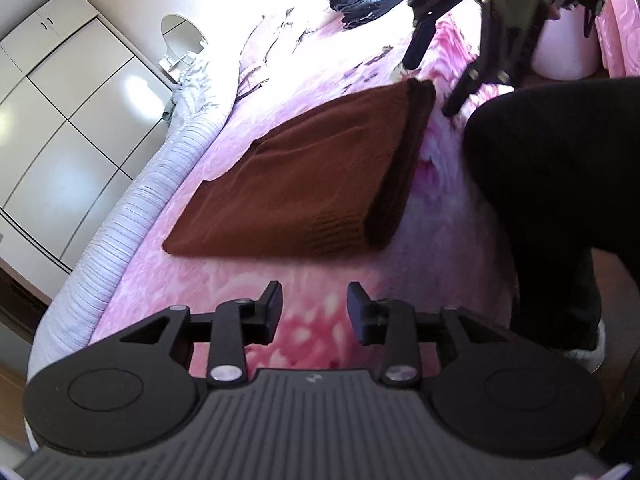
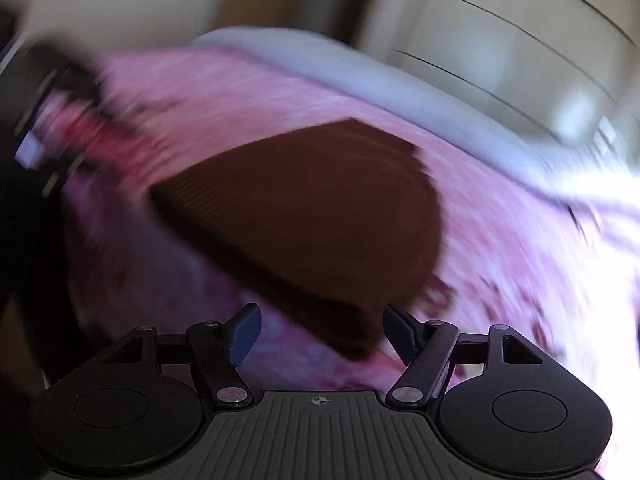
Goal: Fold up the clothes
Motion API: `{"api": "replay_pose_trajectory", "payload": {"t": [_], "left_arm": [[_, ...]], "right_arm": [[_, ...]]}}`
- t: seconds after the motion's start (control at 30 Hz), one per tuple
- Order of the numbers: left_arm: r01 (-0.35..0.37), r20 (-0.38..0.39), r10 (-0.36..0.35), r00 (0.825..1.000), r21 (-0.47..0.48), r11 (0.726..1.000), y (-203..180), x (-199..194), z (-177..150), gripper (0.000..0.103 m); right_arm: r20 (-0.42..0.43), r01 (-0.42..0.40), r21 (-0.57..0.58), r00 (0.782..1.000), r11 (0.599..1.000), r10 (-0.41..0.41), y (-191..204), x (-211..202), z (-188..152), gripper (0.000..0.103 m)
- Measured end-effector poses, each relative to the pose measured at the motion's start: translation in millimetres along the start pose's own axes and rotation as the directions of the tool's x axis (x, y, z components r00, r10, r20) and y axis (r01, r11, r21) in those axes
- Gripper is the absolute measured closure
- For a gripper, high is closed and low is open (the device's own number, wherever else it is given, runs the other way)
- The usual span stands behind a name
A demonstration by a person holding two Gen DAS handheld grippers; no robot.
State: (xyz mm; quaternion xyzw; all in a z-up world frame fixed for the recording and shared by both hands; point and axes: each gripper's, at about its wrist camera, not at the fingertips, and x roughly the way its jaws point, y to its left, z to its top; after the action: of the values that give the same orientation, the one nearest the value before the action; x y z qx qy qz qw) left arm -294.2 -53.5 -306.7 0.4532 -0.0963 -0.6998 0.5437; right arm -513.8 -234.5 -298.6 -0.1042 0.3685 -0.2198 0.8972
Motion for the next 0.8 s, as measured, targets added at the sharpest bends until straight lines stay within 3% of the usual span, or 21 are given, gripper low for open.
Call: {"api": "replay_pose_trajectory", "payload": {"t": [0.07,0.13,0.2,0.27,0.3,0.33,0.37,0.43,0.6,0.67,0.7,0.73,0.8], "left_arm": [[-0.01,0.007,0.01,1.0,0.006,1.0,0,1,1,0.061],[-0.018,0.03,0.017,0.999,0.02,1.0,-2,1,3,0.036],[-0.009,0.062,0.006,0.998,0.051,0.999,-7,2,5,0.027],[0.007,0.077,-0.015,0.997,0.101,0.995,-12,6,6,0.026],[0.014,0.081,-0.025,0.996,0.13,0.991,-15,9,6,0.026],[0.016,0.084,-0.03,0.996,0.158,0.987,-18,13,6,0.025],[0.017,0.086,-0.033,0.996,0.186,0.982,-21,17,7,0.025],[0.014,0.092,-0.037,0.995,0.237,0.971,-25,25,9,0.025],[-0.004,0.133,-0.043,0.99,0.334,0.943,-27,50,25,0.023],[0.03,0.12,-0.072,0.99,0.323,0.946,-20,59,33,0.041],[0.059,0.098,-0.093,0.991,0.306,0.95,-14,64,37,0.073],[0.087,0.072,-0.112,0.991,0.282,0.955,-9,69,41,0.086],[0.106,0.075,-0.125,0.989,0.222,0.969,3,71,45,0.088]], "right_arm": [[0.01,-0.023,-0.119,1.0,0.993,0.024,17,12,6,0.032],[0.024,-0.046,-0.22,0.998,0.974,0.052,29,25,11,0.032],[0.022,-0.067,-0.299,0.997,0.952,0.078,38,38,15,0.032],[-0.004,-0.086,-0.365,0.996,0.927,0.091,43,51,17,0.033],[-0.016,-0.094,-0.384,0.995,0.918,0.096,42,56,18,0.04],[-0.026,-0.105,-0.397,0.994,0.912,0.103,41,60,18,0.067],[-0.029,-0.113,-0.39,0.993,0.914,0.11,36,61,18,0.082],[-0.02,-0.126,-0.343,0.992,0.931,0.127,25,60,19,0.093],[0.015,-0.12,-0.309,0.991,0.943,0.131,12,48,22,0.094],[0.022,-0.117,-0.305,0.991,0.945,0.13,10,44,23,0.094],[0.026,-0.118,-0.299,0.991,0.947,0.131,10,42,22,0.094],[0.032,-0.119,-0.292,0.99,0.949,0.134,9,41,21,0.094],[0.047,-0.106,-0.298,0.991,0.949,0.125,11,37,16,0.094]]}}
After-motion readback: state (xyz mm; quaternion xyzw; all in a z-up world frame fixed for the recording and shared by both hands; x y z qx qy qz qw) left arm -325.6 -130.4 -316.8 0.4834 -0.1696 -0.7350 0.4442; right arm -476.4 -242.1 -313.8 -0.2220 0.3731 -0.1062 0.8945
